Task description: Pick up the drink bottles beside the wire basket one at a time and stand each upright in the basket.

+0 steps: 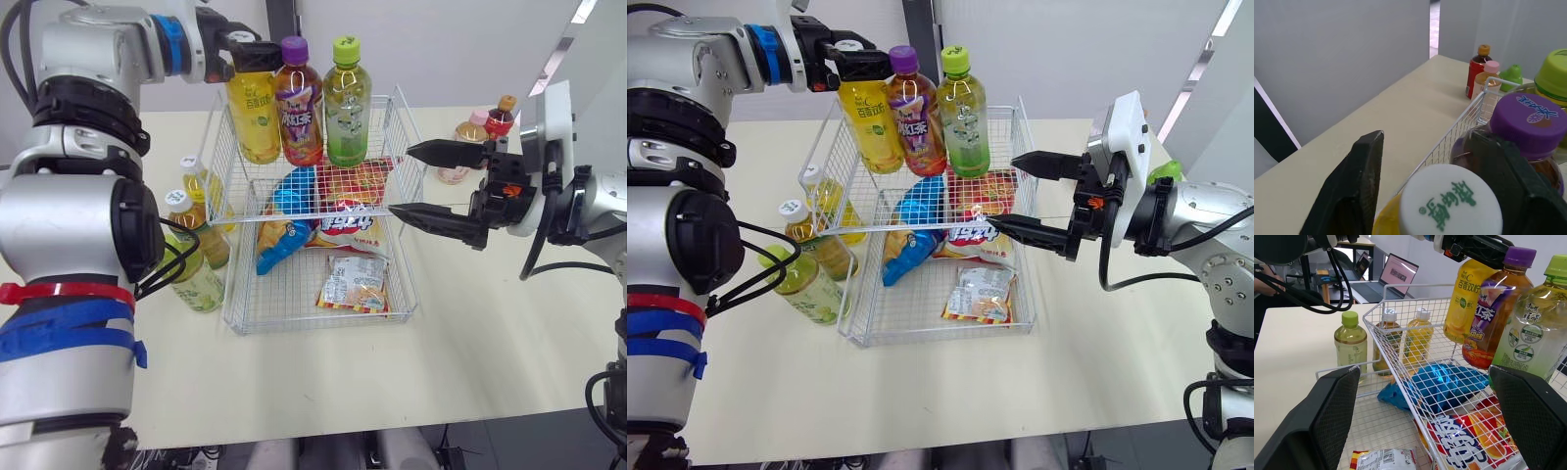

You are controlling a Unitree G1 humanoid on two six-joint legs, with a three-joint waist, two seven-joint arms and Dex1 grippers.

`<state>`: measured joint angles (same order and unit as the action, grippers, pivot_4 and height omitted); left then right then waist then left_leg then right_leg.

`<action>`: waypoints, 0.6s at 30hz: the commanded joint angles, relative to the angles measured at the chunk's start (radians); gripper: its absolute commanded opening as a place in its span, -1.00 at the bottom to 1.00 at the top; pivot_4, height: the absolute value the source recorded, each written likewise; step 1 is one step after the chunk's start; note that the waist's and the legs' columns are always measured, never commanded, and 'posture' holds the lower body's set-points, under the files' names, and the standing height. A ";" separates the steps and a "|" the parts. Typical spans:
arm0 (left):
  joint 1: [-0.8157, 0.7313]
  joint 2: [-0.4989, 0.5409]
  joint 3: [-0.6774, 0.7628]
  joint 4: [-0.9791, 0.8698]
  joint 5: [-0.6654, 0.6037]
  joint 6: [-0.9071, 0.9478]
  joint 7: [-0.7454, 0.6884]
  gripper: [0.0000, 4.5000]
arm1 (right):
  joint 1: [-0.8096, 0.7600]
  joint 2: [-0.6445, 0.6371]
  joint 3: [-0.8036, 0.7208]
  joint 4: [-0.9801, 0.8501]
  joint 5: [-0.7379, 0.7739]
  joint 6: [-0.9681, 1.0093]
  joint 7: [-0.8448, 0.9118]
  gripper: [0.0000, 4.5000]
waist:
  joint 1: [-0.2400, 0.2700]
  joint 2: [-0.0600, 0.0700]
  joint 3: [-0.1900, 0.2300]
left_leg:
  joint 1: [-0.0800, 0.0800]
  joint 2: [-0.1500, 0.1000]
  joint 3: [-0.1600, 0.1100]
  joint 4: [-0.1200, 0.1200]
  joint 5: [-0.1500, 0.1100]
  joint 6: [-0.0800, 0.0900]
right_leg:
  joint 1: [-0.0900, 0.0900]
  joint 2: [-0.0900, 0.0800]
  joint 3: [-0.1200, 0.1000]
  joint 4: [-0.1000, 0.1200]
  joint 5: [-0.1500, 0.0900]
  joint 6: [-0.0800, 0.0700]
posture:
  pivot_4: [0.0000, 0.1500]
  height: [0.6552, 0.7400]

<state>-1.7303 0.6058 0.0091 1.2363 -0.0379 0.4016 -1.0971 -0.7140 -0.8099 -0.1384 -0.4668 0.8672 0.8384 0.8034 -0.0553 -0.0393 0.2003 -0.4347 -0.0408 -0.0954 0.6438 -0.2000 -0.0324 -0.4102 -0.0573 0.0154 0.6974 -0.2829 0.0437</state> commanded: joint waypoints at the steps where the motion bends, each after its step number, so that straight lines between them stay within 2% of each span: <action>1: -0.035 0.027 0.021 -0.037 -0.010 -0.004 -0.027 0.95 | 0.002 -0.016 -0.042 -0.031 0.018 -0.006 -0.009 1.00 | 0.000 0.000 0.000 | 0.000 0.000 0.000 0.000 0.000 0.000 | 0.000 0.000 0.000 0.000 0.000 0.000 | 1.00 0.90; 12: -0.038 0.128 0.058 -0.121 -0.037 0.078 -0.076 0.99 | -0.002 -0.020 -0.030 -0.015 0.016 -0.020 0.000 1.00 | -0.001 0.000 0.000 | 0.000 0.000 0.000 0.000 0.000 0.000 | 0.000 0.000 0.000 0.000 0.000 0.000 | 1.00 0.90; 18: 0.019 0.237 0.080 -0.333 -0.103 0.241 -0.169 0.99 | -0.003 -0.024 -0.031 -0.012 0.014 -0.024 0.008 1.00 | -0.004 0.000 0.000 | 0.000 0.000 -0.001 0.000 0.000 0.000 | 0.000 0.000 0.000 0.000 0.000 0.000 | 1.00 0.90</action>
<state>-1.7145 0.7991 0.0673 0.9996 -0.1067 0.5999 -1.2343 -0.6991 -0.8181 -0.1386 -0.4658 0.8795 0.8342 0.8064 -0.0588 -0.0392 0.2003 -0.4345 -0.0402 -0.0965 0.6435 -0.2000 -0.0324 -0.4103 -0.0571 0.0157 0.6973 -0.2829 0.0438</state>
